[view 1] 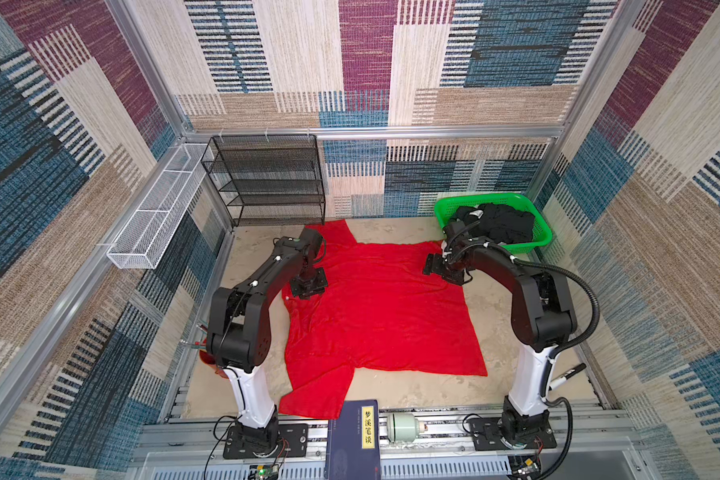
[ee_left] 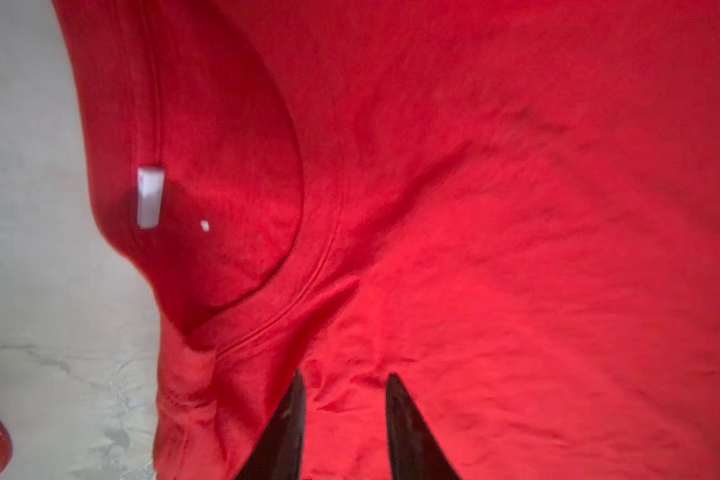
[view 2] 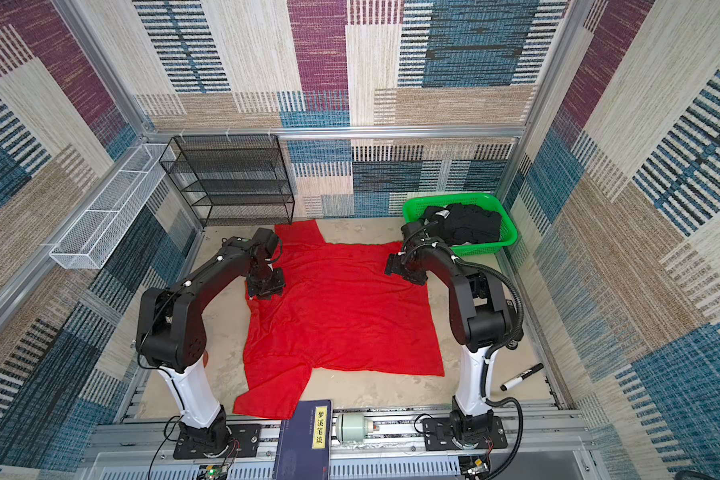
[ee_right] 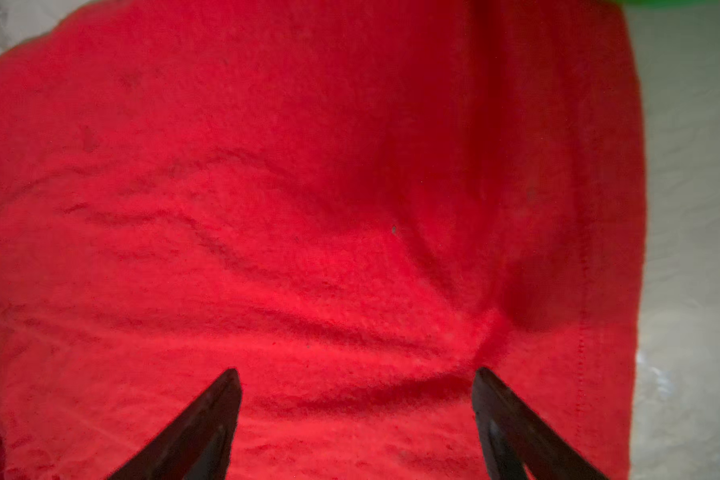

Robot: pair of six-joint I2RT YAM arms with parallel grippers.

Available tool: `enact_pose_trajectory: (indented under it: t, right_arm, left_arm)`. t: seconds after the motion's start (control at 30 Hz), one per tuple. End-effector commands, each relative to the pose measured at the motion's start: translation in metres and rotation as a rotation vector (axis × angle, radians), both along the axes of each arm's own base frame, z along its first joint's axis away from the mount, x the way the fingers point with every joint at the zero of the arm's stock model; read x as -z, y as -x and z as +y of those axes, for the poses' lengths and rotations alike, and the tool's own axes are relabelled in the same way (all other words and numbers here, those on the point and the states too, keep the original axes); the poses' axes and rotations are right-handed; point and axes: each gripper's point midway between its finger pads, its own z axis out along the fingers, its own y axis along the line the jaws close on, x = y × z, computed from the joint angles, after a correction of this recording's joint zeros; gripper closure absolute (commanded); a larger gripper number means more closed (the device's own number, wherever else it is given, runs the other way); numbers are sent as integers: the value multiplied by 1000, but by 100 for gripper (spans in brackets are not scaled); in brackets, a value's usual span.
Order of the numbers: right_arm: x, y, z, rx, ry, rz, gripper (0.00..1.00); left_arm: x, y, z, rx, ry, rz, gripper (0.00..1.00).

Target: Fold and stack the t-shirts

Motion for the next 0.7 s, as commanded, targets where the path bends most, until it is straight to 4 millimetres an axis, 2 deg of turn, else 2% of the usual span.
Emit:
enact_pose_trajectory:
  t: [0.0,0.1,0.17,0.33,0.43,0.47,0.53,0.6,0.67]
  right_arm:
    - [-7,2,4,-36,-13,-21,12]
    - [-7,10,6,-55,-25,-23,12]
    - [-11,16,4,-60,-27,-31,12]
    - [-10,36,-2,-58,-17,-26,12]
    - [-4,50,-4,-49,-23,-13,12]
    - [-4,52,-5,-44,-20,-15,12]
    - [-4,55,-5,-45,-26,-25,12]
    - [-2,53,-4,-35,-32,-27,12]
    - [1,48,0,-33,-46,-20,12]
  left_arm:
    - [14,32,15,-98,-41,61,67]
    - [26,44,28,-147,-76,89,66]
    - [27,50,44,-193,-126,102,66]
    - [3,60,80,-278,-224,76,66]
    - [-5,67,93,-326,-216,76,66]
    - [-8,65,92,-331,-191,59,66]
    - [-22,44,79,-304,-106,-33,67]
    - [-33,12,56,-247,17,-141,67]
    - [-33,-18,34,-193,120,-201,67]
